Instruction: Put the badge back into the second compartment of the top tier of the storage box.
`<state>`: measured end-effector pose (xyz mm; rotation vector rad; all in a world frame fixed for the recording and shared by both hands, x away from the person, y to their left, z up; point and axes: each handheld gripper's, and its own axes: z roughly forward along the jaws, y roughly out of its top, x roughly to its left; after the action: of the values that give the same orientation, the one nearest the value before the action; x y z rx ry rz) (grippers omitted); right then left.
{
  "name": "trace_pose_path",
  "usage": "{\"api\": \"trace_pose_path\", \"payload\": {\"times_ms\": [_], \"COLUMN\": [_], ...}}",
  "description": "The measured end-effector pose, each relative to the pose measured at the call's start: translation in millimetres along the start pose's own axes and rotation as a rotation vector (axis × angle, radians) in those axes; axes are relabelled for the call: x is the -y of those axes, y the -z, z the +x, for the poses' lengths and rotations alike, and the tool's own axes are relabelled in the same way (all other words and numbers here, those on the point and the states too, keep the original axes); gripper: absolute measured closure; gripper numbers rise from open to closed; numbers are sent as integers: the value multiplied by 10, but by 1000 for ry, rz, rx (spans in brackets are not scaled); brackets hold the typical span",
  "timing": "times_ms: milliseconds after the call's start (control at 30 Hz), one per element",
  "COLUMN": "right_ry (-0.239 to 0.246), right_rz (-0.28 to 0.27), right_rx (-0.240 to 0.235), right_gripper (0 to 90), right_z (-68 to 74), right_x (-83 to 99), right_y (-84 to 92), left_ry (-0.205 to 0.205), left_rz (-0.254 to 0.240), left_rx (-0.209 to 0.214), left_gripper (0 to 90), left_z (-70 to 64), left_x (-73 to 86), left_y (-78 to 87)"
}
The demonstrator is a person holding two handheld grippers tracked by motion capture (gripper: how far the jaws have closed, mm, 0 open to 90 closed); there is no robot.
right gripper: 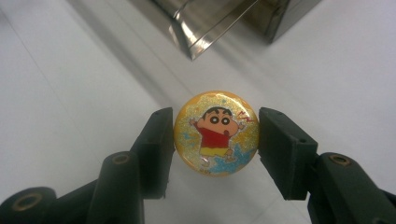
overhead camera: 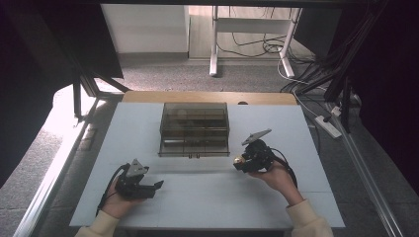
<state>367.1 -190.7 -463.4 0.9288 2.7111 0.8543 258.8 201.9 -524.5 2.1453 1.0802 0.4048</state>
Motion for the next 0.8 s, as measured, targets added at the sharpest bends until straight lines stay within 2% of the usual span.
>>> {"api": "trace_pose_path", "payload": {"times_ms": [200,800], "right_ry": [-42,-20], "right_rz": [-106,-259], "right_rx": [-14,-31], "right_gripper": [468,469], "right_z": [-47,5], "right_x": [-10,-47], "right_y": [143,283], "left_ry": [2,3], "left_rz": [-2,-11], "left_rx": [-1,-8], "left_gripper": [238,237], "left_z": [0,-1], "left_x": [-1,-4], "left_y": [0,14]}}
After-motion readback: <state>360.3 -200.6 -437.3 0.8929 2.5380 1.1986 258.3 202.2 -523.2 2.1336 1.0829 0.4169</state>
